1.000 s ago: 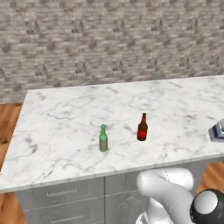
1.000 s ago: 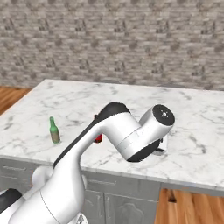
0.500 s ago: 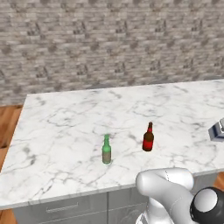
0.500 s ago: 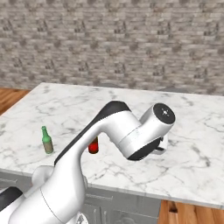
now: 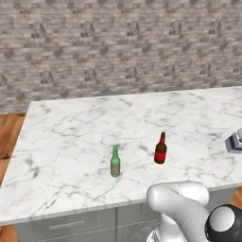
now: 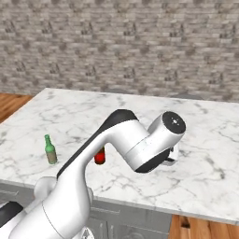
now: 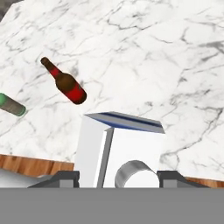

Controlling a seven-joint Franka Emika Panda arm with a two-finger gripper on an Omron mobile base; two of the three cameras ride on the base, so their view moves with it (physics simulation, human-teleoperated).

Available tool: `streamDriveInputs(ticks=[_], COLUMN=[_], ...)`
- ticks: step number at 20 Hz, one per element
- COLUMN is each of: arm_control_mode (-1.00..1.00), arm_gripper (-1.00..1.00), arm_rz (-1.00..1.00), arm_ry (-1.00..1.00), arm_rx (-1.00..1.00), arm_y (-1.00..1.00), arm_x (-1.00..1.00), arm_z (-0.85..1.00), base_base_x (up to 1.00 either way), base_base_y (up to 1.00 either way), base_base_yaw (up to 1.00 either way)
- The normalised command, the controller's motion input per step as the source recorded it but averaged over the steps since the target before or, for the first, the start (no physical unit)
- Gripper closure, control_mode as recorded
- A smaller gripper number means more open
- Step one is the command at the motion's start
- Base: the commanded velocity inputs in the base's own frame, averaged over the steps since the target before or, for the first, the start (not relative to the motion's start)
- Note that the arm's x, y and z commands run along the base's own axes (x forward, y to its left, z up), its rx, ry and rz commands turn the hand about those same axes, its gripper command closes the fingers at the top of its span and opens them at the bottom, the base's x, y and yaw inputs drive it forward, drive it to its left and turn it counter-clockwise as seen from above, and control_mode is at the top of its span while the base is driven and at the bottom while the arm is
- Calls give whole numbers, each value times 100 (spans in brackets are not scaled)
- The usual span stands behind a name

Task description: Move the drinks to the dining counter.

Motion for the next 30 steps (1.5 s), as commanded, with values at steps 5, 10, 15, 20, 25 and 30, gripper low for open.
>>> streamDriveInputs(ticks=[5, 10, 15, 20, 25, 30], arm_control_mode=[-100, -100, -100, -100, -100, -100], arm_gripper=[100, 100, 100, 100, 100, 100], arm_rz=[0, 0, 0, 0, 0, 0], arm_ry=[11, 30, 27, 32, 34, 28], arm_rx=[0, -1, -4, 0, -3, 0], arm_y=[0, 0, 0, 0, 0, -7], arm_x=[33, 85, 68, 68, 66, 59], arm_z=[0, 0, 0, -5, -13, -10], base_base_x=[58, 0, 0, 0, 0, 0], base_base_y=[0, 0, 0, 0, 0, 0], base_base_yaw=[0, 0, 0, 0, 0, 0])
